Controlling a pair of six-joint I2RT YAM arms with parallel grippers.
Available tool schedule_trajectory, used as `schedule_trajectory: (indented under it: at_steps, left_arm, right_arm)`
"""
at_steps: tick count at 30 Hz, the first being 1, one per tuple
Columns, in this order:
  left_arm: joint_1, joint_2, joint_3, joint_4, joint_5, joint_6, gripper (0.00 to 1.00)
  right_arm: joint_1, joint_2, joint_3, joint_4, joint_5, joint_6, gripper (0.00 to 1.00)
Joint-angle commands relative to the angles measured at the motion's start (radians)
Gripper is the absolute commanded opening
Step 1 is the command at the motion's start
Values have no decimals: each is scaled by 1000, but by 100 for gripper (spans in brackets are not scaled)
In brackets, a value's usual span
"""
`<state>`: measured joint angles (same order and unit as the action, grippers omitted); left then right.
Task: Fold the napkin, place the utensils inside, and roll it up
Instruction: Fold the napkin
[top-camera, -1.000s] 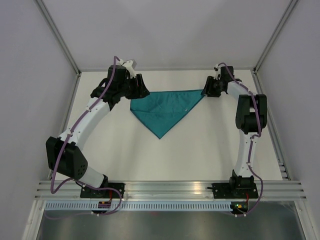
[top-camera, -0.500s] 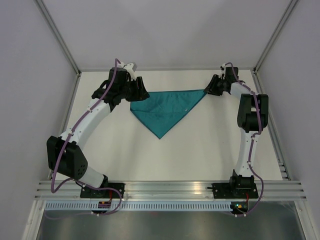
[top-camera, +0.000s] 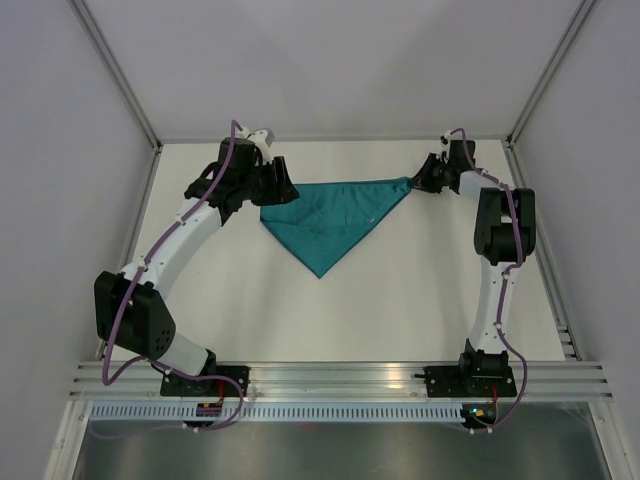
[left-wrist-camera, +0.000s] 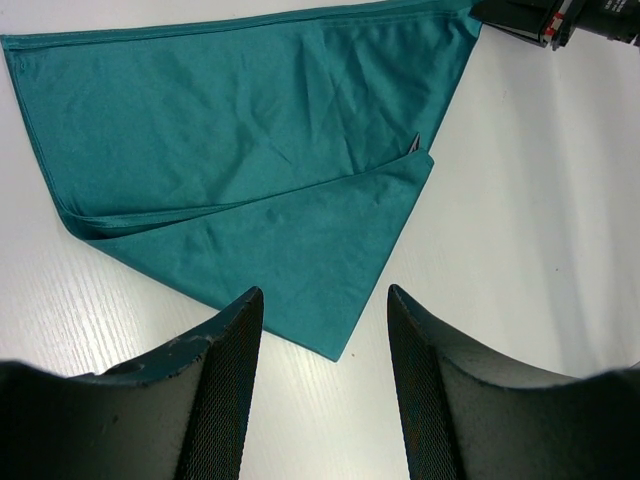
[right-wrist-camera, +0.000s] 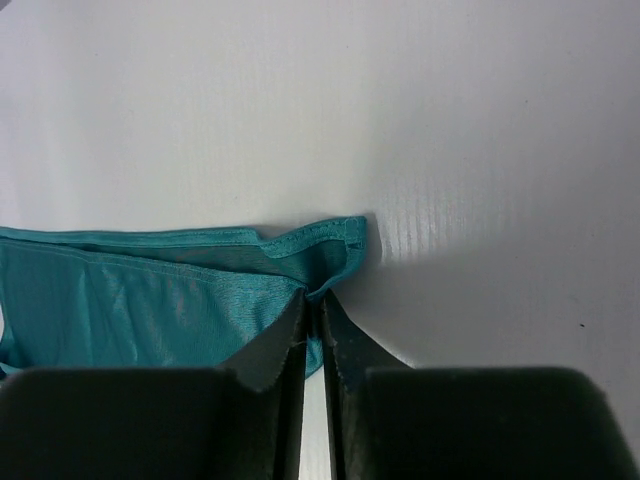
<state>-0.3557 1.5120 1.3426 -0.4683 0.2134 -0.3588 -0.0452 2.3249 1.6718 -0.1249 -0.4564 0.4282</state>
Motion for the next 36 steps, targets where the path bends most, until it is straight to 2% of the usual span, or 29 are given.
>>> schedule_trajectory:
  at_steps: [1, 11, 16, 22, 27, 36]
  left_arm:
    - [-6, -30, -8, 26, 15, -26, 58]
    - [-6, -32, -7, 34, 6, -38, 58]
    - [-6, -36, -5, 36, 0, -49, 58]
    - [-6, -58, -3, 37, -26, -80, 58]
    - [-6, -96, -6, 36, -61, -121, 58]
    - [-6, -153, -8, 20, -106, -172, 56]
  right_arm:
    - [-2, -65, -33, 88, -44, 32, 14]
    - [39, -268, -144, 156, -15, -87, 10]
    - [128, -375, -205, 153, -1, -178, 10]
    - [264, -499, -312, 128, 31, -333, 10]
    - [427, -567, -380, 67, 67, -484, 10]
    - [649, -566, -461, 25, 134, -624, 9]
